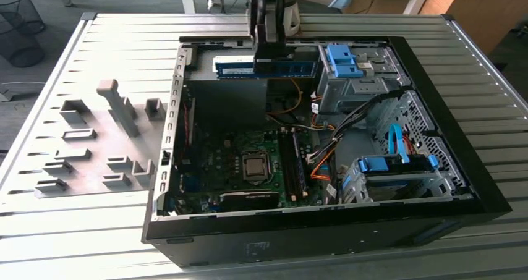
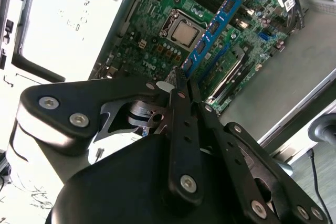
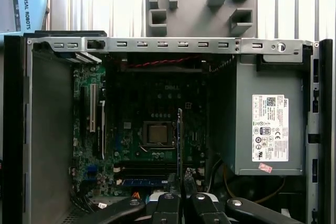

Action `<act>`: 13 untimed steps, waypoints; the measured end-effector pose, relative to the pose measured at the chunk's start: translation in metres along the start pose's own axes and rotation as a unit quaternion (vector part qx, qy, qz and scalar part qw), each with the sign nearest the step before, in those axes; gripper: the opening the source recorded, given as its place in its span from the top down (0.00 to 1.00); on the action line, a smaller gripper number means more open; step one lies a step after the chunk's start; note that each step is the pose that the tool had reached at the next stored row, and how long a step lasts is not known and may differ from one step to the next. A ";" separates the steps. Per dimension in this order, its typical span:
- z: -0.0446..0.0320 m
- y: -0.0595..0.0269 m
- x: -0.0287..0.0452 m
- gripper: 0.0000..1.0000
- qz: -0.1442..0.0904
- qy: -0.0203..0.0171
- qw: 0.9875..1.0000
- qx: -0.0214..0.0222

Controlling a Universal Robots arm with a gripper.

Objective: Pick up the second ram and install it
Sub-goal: 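Pick up the second ram and move it above second insertion slot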

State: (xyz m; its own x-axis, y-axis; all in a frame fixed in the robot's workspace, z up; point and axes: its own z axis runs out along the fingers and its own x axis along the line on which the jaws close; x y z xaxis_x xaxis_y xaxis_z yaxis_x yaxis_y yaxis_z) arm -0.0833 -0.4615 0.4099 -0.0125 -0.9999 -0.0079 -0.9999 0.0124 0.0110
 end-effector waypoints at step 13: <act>0.0001 -0.0164 -0.0002 0.86 0.000 0.000 1.000 0.000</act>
State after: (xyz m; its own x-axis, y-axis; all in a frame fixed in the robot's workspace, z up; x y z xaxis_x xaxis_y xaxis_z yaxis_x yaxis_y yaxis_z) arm -0.0669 -0.4616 0.4097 -0.0126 -0.9999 -0.0078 -0.9999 0.0125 0.0110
